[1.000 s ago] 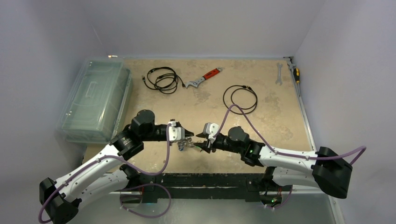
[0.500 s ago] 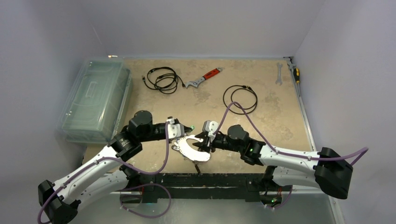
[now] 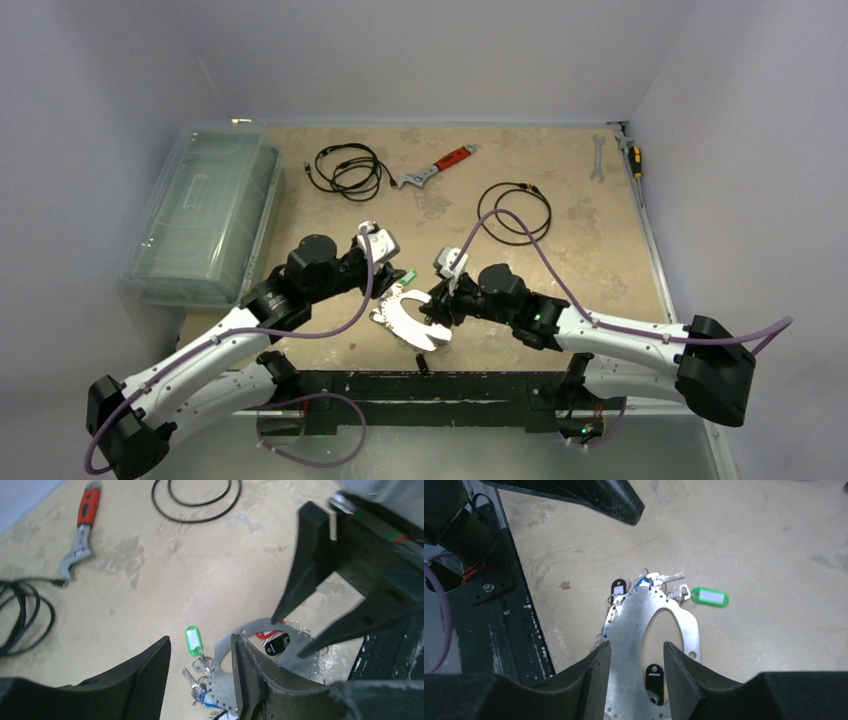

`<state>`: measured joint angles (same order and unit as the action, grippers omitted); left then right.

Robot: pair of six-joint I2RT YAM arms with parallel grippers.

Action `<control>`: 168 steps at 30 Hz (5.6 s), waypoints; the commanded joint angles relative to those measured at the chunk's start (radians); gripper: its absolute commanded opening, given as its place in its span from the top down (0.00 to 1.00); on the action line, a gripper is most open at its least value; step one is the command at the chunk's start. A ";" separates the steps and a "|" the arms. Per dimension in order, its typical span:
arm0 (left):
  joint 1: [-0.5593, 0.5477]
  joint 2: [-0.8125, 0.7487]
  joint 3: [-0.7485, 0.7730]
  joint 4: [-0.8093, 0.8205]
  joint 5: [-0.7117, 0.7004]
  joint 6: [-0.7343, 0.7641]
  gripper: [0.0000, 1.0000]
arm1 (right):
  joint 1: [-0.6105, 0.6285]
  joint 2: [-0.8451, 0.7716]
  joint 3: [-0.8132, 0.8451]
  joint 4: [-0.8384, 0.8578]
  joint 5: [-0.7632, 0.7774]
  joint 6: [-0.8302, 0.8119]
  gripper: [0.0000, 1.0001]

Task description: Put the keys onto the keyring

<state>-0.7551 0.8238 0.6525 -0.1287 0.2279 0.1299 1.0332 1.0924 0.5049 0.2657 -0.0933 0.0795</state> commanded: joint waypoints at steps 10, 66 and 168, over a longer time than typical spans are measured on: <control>0.012 0.121 0.058 -0.104 -0.483 -0.226 0.43 | 0.111 0.212 0.094 -0.151 -0.056 0.160 0.27; 0.059 -0.001 0.051 -0.154 -0.675 -0.296 0.36 | 0.366 0.369 0.240 -0.642 0.576 1.577 0.62; 0.057 -0.043 0.046 -0.121 -0.451 -0.255 0.37 | 0.355 0.252 0.340 -0.778 0.874 1.342 1.00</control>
<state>-0.7006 0.8318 0.6937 -0.3077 -0.3359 -0.1379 1.3930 1.4345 0.7872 -0.4927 0.6670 1.5101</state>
